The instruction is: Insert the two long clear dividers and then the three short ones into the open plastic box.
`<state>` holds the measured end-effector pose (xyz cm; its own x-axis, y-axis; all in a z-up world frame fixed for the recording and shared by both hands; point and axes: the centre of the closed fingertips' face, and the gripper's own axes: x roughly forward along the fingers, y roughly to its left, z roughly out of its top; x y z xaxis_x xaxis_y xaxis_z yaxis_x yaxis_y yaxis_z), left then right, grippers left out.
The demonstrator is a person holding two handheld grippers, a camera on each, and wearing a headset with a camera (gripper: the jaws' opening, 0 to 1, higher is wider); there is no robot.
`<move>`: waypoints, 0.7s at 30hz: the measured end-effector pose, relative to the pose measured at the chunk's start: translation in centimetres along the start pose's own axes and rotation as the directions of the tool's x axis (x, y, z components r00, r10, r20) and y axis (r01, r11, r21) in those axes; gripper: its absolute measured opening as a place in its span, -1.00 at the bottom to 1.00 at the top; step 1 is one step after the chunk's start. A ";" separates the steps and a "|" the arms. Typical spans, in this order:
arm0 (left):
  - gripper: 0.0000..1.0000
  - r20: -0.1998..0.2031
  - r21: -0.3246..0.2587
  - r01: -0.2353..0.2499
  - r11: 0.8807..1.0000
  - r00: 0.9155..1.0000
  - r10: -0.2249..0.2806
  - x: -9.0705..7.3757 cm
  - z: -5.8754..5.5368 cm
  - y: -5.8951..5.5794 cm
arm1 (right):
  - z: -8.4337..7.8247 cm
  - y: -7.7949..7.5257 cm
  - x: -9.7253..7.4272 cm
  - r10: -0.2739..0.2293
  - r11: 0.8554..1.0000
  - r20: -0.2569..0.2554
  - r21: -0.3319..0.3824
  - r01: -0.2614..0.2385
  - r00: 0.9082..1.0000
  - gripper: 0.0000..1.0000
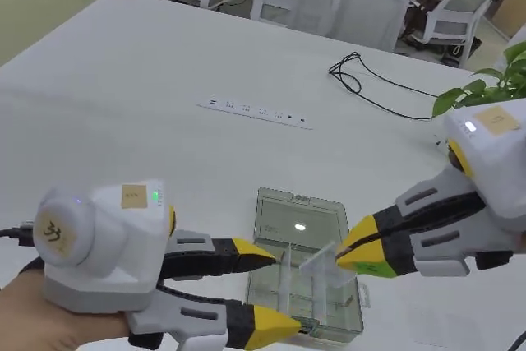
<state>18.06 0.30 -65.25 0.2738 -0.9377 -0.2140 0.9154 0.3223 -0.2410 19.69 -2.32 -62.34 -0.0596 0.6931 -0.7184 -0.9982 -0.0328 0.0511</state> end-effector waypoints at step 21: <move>0.49 -0.070 -0.028 -0.114 0.993 0.991 0.112 -0.9 -3.0 2.8 | -3.2 -5.3 4.2 -0.057 0.997 -0.034 0.044 0.059 0.998 -0.95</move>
<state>19.48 2.38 -68.56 0.3534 -0.8844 -0.3049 0.8695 0.4307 -0.2416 24.65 -1.52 -67.80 -0.0027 0.6689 -0.7433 -0.9985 0.0393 0.0390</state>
